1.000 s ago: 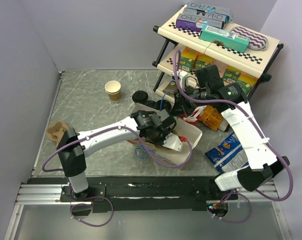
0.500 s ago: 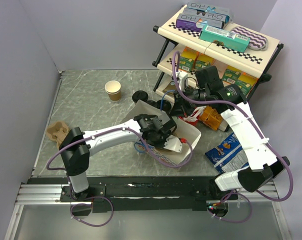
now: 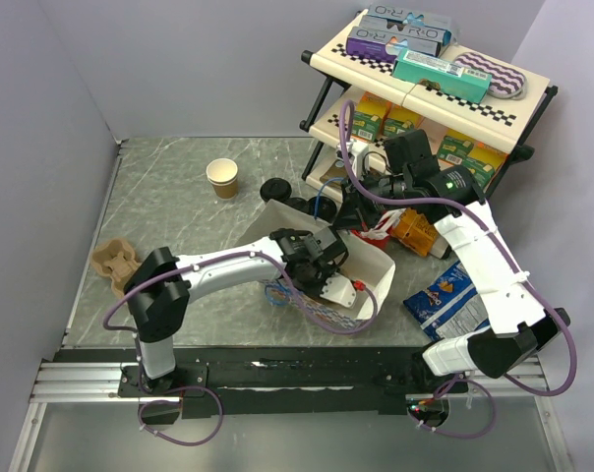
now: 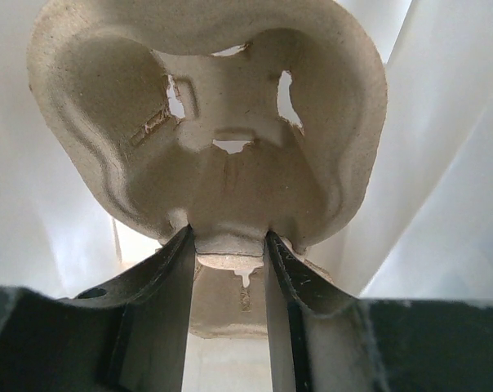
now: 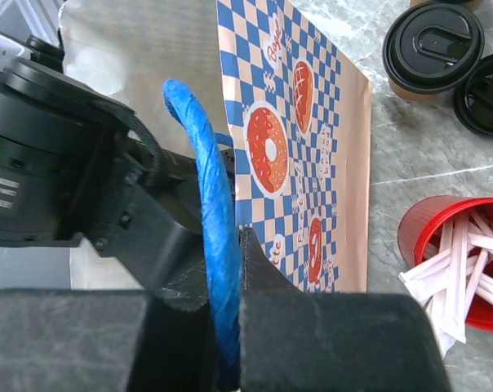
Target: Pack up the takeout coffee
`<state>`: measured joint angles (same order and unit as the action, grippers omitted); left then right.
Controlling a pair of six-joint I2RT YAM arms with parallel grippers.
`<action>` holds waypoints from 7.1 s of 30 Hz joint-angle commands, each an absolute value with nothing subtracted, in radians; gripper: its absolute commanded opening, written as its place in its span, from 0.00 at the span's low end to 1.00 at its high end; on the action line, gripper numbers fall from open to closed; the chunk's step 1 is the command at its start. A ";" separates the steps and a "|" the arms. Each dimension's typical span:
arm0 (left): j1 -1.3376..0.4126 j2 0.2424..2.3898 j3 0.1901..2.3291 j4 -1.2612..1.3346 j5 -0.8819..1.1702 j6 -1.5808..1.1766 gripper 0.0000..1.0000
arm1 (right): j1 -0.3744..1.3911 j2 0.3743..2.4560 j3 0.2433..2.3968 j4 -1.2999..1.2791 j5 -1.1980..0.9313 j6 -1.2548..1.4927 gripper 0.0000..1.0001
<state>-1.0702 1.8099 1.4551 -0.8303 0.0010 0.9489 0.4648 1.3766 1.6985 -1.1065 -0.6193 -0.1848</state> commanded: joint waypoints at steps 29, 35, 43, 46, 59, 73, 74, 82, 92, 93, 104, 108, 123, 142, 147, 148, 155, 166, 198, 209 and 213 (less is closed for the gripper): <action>-0.997 1.709 1.609 -0.931 0.310 0.948 0.78 | 0.443 1.371 1.698 -1.144 -0.623 -0.233 0.00; -0.976 1.664 1.591 -0.945 0.387 0.925 0.80 | 0.440 1.371 1.675 -1.146 -0.604 -0.224 0.00; -0.965 1.543 1.577 -0.896 0.456 0.921 0.79 | 0.431 1.361 1.637 -1.147 -0.581 -0.221 0.00; -0.944 1.481 1.612 -0.838 0.512 0.835 0.79 | 0.422 1.358 1.625 -1.140 -0.581 -0.218 0.00; -0.773 1.261 1.668 -0.609 0.362 0.543 0.85 | 0.402 1.299 1.559 -1.219 -0.555 -0.372 0.00; -0.471 1.422 1.545 -0.505 0.273 0.345 0.88 | 0.301 1.298 1.603 -1.497 -0.652 -0.701 0.00; -0.468 1.442 1.542 -0.489 0.279 0.348 0.88 | 0.295 1.301 1.605 -1.511 -0.653 -0.722 0.00; -0.433 1.796 1.833 -0.574 0.290 0.226 0.90 | 0.279 1.361 1.635 -1.548 -0.684 -0.712 0.00; -0.433 2.014 1.991 -0.617 0.236 0.134 0.91 | 0.279 1.333 1.569 -1.508 -0.676 -0.644 0.00; -0.434 2.019 1.985 -0.612 0.238 0.127 0.91 | 0.279 1.335 1.568 -1.508 -0.678 -0.637 0.00; -0.434 2.071 1.910 -0.520 0.224 0.048 0.89 | 0.279 1.387 1.626 -1.546 -0.673 -0.597 0.00; -0.434 2.078 1.899 -0.518 0.204 0.048 0.89 | 0.281 1.416 1.647 -1.551 -0.683 -0.594 0.00; -0.433 2.164 1.982 -0.566 0.215 0.012 0.84 | 0.281 1.456 1.658 -1.542 -0.710 -0.595 0.00; -0.434 2.166 1.982 -0.580 0.213 -0.029 0.83 | 0.281 1.460 1.652 -1.528 -0.730 -0.592 0.00; -0.434 2.184 1.996 -0.598 0.210 -0.029 0.81 | 0.281 1.454 1.646 -1.526 -0.729 -0.591 0.00; -0.434 2.184 1.994 -0.600 0.206 -0.031 0.81 | 0.281 1.453 1.643 -1.525 -0.730 -0.589 0.00; -0.436 2.140 1.956 -0.551 0.181 -0.034 0.80 | 0.281 1.454 1.635 -1.522 -0.735 -0.589 0.00; -0.436 2.154 1.985 -0.584 0.193 -0.015 0.58 | 0.281 1.459 1.644 -1.519 -0.732 -0.586 0.00; -0.411 1.580 1.635 -0.680 0.202 0.247 0.01 | 0.299 1.451 1.730 -1.396 -0.686 -0.526 0.00; -0.402 1.172 1.566 -0.649 0.463 0.281 0.01 | 0.419 1.404 1.753 -1.350 -0.663 -0.459 0.00; -0.403 1.071 1.568 -0.615 0.636 0.279 0.01 | 0.439 1.384 1.746 -1.336 -0.658 -0.428 0.00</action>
